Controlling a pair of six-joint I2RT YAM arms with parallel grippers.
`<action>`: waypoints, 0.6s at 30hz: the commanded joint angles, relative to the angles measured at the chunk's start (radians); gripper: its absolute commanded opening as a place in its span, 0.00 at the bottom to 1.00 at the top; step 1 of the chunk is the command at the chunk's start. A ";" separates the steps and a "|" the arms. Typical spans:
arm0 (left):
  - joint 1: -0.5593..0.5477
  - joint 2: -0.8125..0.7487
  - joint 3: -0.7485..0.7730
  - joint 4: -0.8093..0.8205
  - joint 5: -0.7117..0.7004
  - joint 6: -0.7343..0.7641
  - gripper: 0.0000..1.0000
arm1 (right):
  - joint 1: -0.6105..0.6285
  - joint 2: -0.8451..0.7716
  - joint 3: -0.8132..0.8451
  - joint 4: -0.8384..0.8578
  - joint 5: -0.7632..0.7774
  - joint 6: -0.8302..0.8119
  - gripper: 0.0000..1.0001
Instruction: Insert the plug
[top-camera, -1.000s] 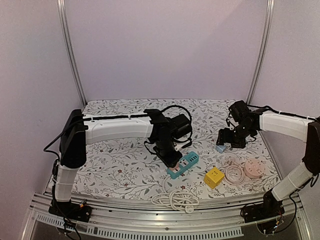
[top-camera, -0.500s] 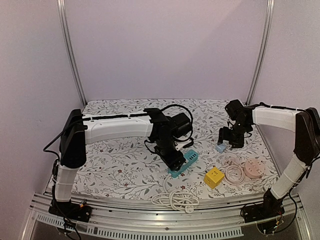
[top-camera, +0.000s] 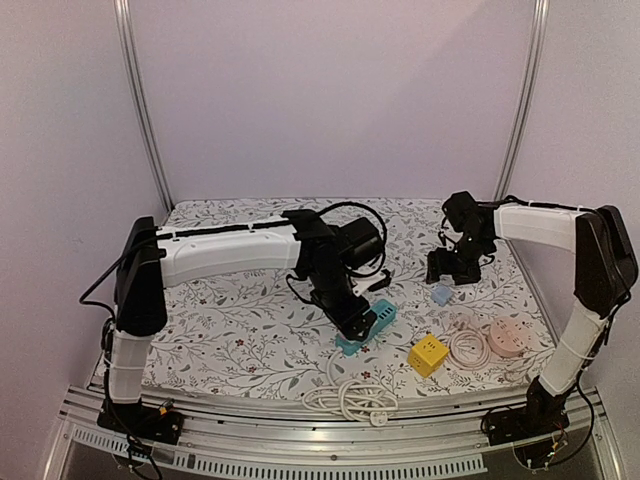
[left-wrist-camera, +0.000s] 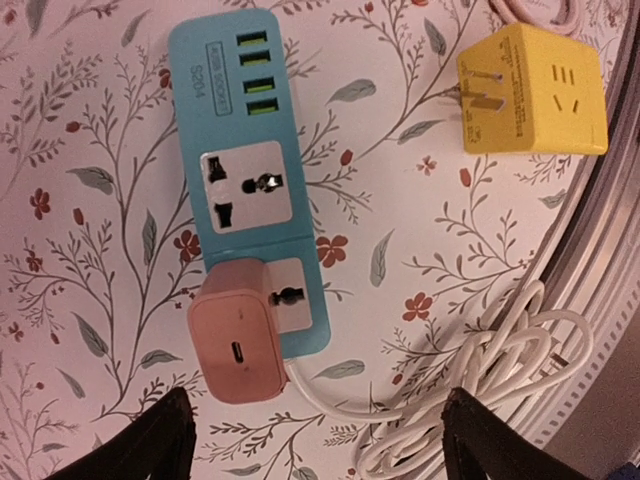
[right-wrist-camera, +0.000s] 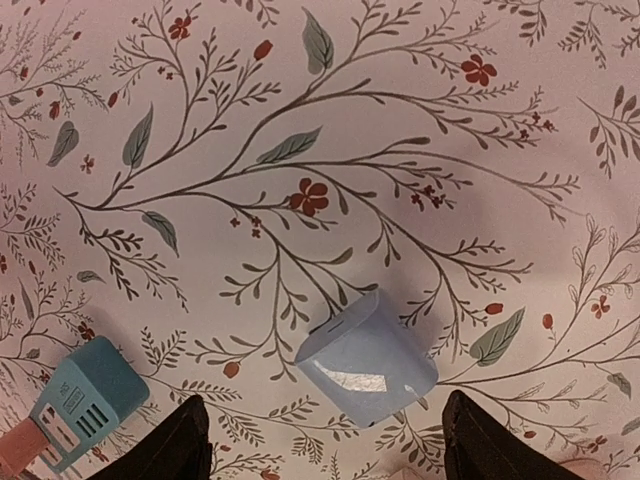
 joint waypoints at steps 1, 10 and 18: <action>0.001 -0.062 0.041 0.009 0.046 -0.012 0.85 | -0.003 -0.038 -0.035 0.066 -0.029 -0.176 0.79; 0.009 -0.080 0.062 0.008 0.093 0.001 0.84 | -0.003 -0.109 -0.148 0.182 -0.015 -0.455 0.82; 0.021 -0.090 0.074 -0.014 0.096 0.019 0.83 | -0.011 -0.150 -0.257 0.301 -0.120 -0.625 0.83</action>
